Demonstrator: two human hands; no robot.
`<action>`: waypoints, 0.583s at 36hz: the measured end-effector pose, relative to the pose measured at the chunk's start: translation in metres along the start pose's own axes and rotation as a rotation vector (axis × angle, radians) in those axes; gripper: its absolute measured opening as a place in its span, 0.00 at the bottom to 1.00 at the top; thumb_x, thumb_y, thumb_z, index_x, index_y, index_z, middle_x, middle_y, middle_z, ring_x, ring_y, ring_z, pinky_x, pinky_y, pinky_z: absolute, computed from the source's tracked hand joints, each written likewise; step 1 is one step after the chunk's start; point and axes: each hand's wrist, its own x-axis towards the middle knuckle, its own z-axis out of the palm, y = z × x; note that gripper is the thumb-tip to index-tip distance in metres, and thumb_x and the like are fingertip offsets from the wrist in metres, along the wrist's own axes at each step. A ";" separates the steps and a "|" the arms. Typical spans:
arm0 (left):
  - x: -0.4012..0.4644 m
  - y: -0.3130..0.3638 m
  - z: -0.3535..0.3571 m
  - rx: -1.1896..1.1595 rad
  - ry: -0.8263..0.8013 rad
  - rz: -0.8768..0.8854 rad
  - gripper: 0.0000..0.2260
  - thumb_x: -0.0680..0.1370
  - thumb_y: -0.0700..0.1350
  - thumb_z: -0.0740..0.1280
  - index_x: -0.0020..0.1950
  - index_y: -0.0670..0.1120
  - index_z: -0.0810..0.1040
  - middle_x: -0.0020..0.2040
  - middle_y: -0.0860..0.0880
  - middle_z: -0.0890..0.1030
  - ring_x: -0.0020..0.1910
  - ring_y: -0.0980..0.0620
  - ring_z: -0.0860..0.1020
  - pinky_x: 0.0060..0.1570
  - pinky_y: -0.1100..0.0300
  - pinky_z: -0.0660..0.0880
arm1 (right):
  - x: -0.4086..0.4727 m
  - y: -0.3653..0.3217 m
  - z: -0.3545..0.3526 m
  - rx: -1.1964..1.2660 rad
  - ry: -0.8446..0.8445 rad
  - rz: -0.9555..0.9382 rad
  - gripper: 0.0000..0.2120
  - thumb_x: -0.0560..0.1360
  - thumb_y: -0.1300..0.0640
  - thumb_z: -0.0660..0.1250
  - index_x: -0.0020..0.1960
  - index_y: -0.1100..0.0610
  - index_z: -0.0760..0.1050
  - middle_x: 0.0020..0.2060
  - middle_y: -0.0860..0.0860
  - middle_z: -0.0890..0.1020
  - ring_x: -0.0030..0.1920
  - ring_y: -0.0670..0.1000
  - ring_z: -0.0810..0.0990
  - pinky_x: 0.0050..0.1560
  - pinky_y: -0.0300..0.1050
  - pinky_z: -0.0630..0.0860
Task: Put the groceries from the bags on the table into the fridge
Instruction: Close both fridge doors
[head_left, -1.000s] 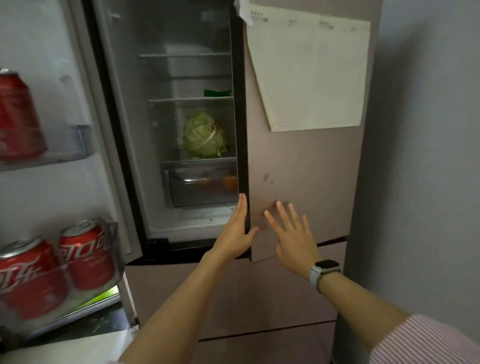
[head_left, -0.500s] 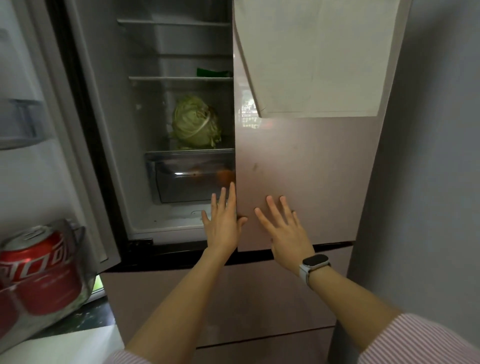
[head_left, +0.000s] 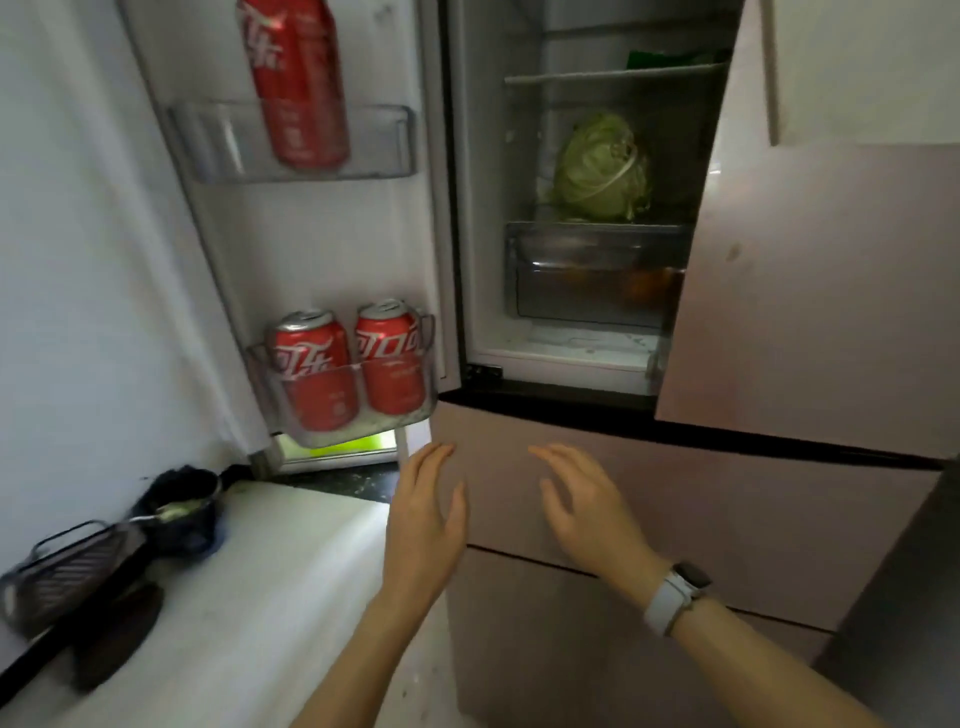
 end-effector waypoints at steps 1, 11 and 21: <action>-0.004 -0.008 -0.018 0.027 0.035 -0.026 0.16 0.75 0.40 0.63 0.63 0.42 0.74 0.61 0.46 0.75 0.61 0.51 0.72 0.60 0.73 0.63 | 0.006 -0.013 0.012 0.028 0.010 -0.060 0.18 0.77 0.63 0.60 0.66 0.58 0.70 0.63 0.55 0.73 0.64 0.50 0.69 0.67 0.46 0.65; 0.016 -0.036 -0.154 0.066 0.333 -0.266 0.18 0.77 0.39 0.62 0.67 0.45 0.69 0.61 0.49 0.71 0.56 0.52 0.72 0.57 0.56 0.71 | 0.078 -0.148 0.081 -0.251 0.172 -0.414 0.29 0.70 0.55 0.60 0.71 0.56 0.60 0.71 0.57 0.63 0.72 0.57 0.58 0.70 0.62 0.56; 0.032 -0.036 -0.175 0.129 0.256 -0.096 0.24 0.78 0.40 0.63 0.73 0.48 0.62 0.71 0.49 0.65 0.69 0.52 0.64 0.69 0.49 0.64 | 0.091 -0.154 0.084 -0.307 0.185 -0.315 0.23 0.70 0.52 0.57 0.64 0.56 0.69 0.59 0.55 0.76 0.62 0.58 0.73 0.65 0.62 0.63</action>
